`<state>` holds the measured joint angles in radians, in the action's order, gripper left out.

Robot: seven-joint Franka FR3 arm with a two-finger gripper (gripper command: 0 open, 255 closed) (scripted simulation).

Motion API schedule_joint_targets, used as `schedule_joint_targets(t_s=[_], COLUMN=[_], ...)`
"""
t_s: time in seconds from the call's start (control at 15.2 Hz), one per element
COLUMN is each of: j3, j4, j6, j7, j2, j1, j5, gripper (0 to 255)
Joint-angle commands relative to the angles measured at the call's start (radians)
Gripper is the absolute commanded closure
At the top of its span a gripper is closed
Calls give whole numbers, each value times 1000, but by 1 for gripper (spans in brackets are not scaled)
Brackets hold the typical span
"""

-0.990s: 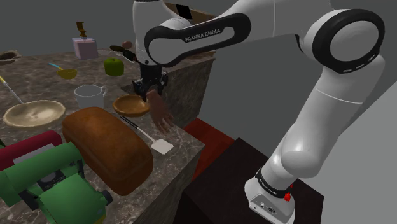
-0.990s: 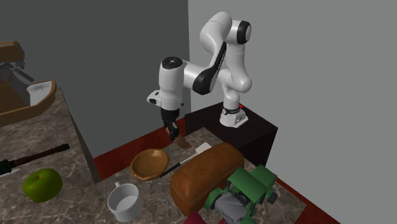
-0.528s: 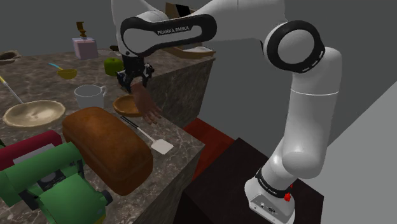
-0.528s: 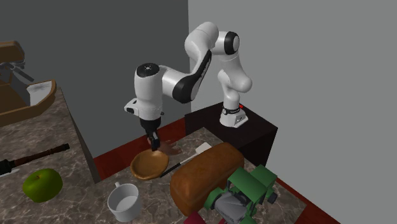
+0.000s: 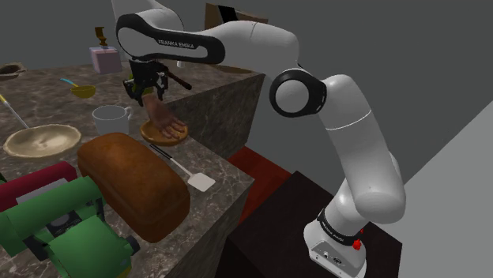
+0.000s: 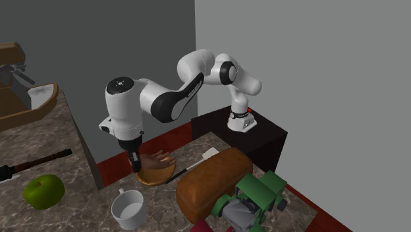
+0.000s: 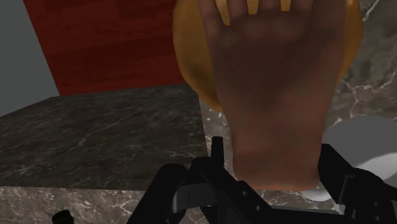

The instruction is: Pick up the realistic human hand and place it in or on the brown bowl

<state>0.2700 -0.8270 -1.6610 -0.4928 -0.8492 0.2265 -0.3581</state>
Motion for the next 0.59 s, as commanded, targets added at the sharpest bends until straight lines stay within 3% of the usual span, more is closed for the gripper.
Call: schedule_joint_targets(t_s=[0.0, 0.53], j3=[-2, -1], j4=[-3, -131], j6=[-16, -128], j7=[1, -25], j2=[-11, 0], j1=[-4, -23], j5=[-1, -7], gripper=[255, 255])
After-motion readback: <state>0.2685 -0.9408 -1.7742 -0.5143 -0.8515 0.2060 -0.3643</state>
